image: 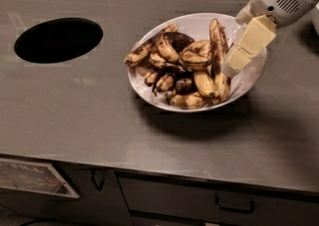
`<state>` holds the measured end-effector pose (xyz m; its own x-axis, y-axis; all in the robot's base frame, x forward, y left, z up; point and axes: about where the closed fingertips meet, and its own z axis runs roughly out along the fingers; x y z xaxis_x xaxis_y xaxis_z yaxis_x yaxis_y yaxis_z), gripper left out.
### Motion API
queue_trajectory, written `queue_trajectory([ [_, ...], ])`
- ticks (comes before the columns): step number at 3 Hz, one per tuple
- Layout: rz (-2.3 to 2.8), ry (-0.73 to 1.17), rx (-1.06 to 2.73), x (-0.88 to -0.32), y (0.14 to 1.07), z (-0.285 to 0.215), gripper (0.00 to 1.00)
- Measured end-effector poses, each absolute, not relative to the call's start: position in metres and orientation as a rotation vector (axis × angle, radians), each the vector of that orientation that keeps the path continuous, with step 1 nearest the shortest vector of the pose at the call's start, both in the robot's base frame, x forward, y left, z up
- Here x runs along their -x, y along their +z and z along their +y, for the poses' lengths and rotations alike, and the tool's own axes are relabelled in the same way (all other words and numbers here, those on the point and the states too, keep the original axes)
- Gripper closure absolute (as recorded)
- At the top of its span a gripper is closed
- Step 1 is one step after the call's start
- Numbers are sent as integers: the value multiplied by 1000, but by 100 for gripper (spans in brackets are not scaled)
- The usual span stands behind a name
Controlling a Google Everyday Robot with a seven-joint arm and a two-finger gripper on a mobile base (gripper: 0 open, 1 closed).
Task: Pick banana from white bowl
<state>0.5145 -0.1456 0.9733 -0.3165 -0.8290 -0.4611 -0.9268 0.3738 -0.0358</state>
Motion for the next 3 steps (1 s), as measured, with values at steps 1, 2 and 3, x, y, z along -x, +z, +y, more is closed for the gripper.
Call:
queue_trajectory([
  [1, 2230, 328, 1521, -521, 979, -138, 0],
  [2, 2227, 364, 1499, -528, 982, -135, 0],
  [3, 2230, 441, 1473, -533, 979, -134, 7],
])
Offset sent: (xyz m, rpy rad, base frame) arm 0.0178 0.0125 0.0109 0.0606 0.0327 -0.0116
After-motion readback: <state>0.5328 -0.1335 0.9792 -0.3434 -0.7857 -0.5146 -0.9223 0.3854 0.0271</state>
